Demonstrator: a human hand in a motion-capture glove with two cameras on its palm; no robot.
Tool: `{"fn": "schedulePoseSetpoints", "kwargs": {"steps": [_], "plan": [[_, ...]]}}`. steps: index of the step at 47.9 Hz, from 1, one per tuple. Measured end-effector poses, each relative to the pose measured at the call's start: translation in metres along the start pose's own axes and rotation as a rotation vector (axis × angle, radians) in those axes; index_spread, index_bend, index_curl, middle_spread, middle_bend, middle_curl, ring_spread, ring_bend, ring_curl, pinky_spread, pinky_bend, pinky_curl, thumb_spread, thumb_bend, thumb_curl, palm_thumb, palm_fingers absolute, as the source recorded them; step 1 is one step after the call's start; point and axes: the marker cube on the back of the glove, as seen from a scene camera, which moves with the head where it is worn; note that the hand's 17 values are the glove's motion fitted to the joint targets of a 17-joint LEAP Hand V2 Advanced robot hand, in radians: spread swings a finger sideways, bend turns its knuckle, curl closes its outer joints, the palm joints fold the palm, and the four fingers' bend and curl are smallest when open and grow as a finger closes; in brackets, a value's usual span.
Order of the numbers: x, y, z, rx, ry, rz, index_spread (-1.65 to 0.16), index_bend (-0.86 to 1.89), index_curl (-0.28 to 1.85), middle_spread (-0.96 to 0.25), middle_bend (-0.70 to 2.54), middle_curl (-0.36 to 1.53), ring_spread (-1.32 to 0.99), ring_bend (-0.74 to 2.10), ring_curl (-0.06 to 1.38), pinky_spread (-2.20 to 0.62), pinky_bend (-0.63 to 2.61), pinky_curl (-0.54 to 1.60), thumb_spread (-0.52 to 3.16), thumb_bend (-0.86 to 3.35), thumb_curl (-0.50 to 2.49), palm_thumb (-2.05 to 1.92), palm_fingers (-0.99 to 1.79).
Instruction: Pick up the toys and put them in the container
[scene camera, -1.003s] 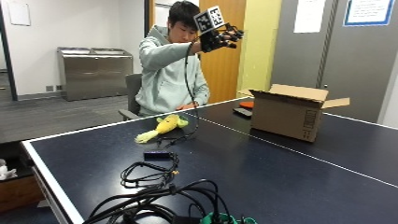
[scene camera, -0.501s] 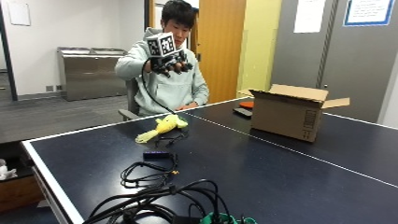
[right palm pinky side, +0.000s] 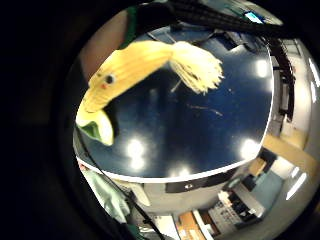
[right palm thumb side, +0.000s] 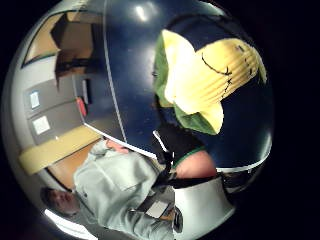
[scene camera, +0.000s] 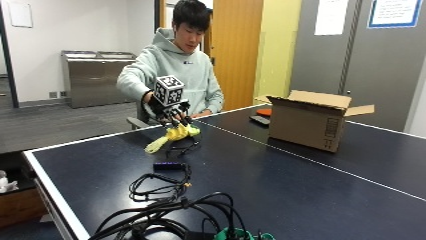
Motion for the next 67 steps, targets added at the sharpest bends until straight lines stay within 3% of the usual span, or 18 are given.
{"fn": "schedulePoseSetpoints", "kwargs": {"steps": [8,12,16,26,32,39,43,48,54,67], "plan": [[0.005,-0.018,0.021,-0.065,0.109,-0.028,-0.3,0.15,0.35,-0.05,0.15,0.31,0.0,0.09,0.17,0.06,0.68,0.31,1.26,0.0,0.36,0.15,-0.28],[0.004,-0.024,0.025,-0.081,0.132,-0.025,-0.3,0.11,0.33,-0.08,0.35,0.37,-0.01,0.09,0.15,0.05,0.57,0.29,1.27,0.03,0.37,0.24,-0.17],[0.007,-0.03,0.023,-0.101,0.155,-0.016,-0.32,0.13,0.31,-0.11,0.55,0.43,-0.04,0.21,0.17,0.04,0.44,0.26,1.28,0.04,0.37,0.27,0.01],[-0.002,-0.018,0.024,-0.157,0.223,0.004,-0.33,0.24,0.34,-0.17,0.47,0.43,-0.24,0.71,0.28,-0.02,0.42,0.23,1.36,0.15,0.41,0.49,0.62],[-0.001,-0.001,0.017,-0.326,0.241,0.054,-0.32,0.17,0.35,-0.23,0.58,0.48,-0.3,0.91,0.37,-0.24,0.61,0.3,1.16,0.16,0.51,0.63,0.98],[-0.002,0.012,-0.014,-0.374,0.202,0.091,-0.33,0.29,0.44,-0.27,0.69,0.56,-0.35,1.02,0.45,-0.35,0.61,0.36,0.95,0.14,0.6,0.66,1.13],[0.013,-0.013,-0.061,-0.348,0.155,0.117,-0.34,0.38,0.49,-0.28,0.76,0.61,-0.37,1.05,0.48,-0.38,0.63,0.38,0.85,0.13,0.65,0.67,1.15],[-0.013,0.008,-0.091,-0.234,0.159,0.084,-0.35,0.48,0.57,-0.3,0.85,0.66,-0.39,1.12,0.52,-0.41,0.67,0.41,0.71,0.12,0.7,0.68,1.18],[-0.062,0.042,-0.125,-0.095,0.152,-0.032,-0.36,0.57,0.65,-0.3,0.92,0.7,-0.4,1.17,0.56,-0.42,0.72,0.45,0.58,0.11,0.76,0.68,1.15],[-0.183,0.029,-0.223,0.122,0.072,-0.267,-0.37,0.66,0.79,-0.3,1.01,0.77,-0.4,1.24,0.62,-0.43,0.79,0.5,0.35,0.09,0.85,0.68,1.07]]}}
